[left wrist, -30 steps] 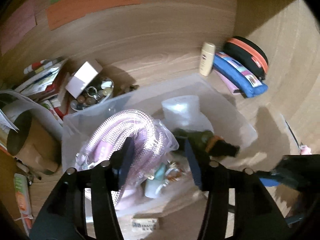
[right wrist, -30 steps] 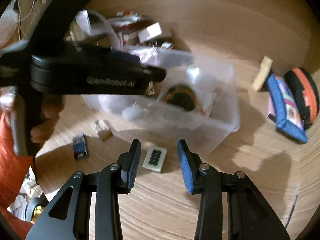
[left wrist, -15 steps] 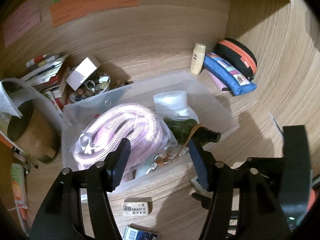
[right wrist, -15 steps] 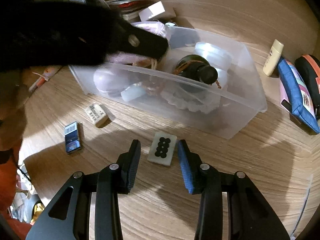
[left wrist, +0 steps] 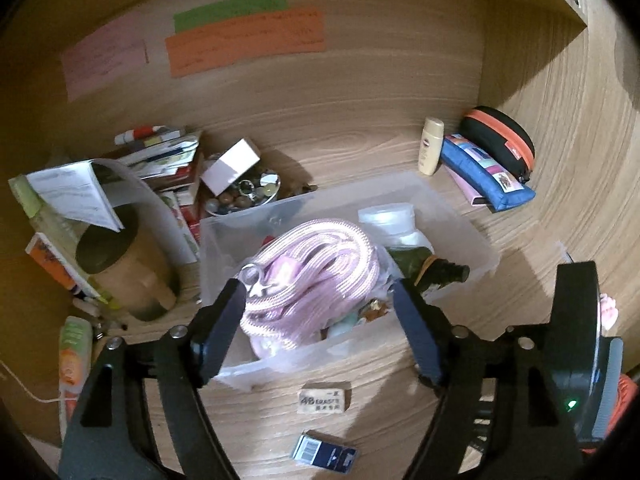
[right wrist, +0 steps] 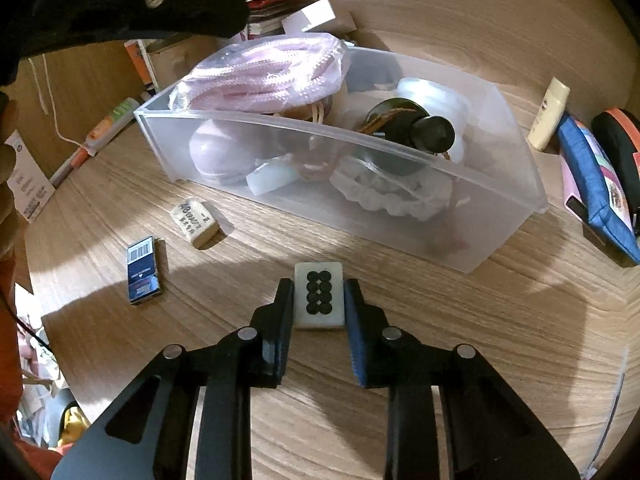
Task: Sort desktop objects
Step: 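Grasp the white domino tile with the right tool and lift it, then grasp the blue card pack with the left tool while the right tool carries the domino, then grasp the white eraser with the right tool while the left tool holds the card pack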
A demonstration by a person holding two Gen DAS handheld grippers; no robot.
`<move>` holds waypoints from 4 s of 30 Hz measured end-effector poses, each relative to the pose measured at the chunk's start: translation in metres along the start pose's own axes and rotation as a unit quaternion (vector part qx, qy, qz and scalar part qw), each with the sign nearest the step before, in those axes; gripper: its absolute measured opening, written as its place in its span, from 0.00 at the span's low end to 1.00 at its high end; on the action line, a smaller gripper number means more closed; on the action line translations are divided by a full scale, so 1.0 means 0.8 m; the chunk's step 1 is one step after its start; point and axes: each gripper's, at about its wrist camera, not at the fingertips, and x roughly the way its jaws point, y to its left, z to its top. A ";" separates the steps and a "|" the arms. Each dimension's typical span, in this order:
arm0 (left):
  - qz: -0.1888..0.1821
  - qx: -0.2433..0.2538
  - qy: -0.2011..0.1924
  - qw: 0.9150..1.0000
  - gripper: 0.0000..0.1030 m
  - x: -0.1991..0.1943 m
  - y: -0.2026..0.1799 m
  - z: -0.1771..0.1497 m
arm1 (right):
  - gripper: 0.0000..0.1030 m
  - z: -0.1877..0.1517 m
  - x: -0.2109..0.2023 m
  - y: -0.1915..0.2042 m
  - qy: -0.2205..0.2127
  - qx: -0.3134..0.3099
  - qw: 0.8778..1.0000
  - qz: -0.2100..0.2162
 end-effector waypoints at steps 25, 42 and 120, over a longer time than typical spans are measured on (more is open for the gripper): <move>0.030 0.012 0.065 0.997 0.88 -0.024 0.023 -0.124 | 0.22 0.010 -0.099 -0.013 -0.086 0.008 0.996 -0.023; 0.014 0.047 0.110 0.993 0.88 0.019 -0.002 -0.159 | 0.22 0.055 -0.088 -0.055 -0.094 0.036 0.993 -0.055; 0.009 -0.057 0.024 0.998 0.47 -0.036 0.034 -0.142 | 0.12 0.034 -0.054 0.051 -0.061 -0.055 0.996 0.041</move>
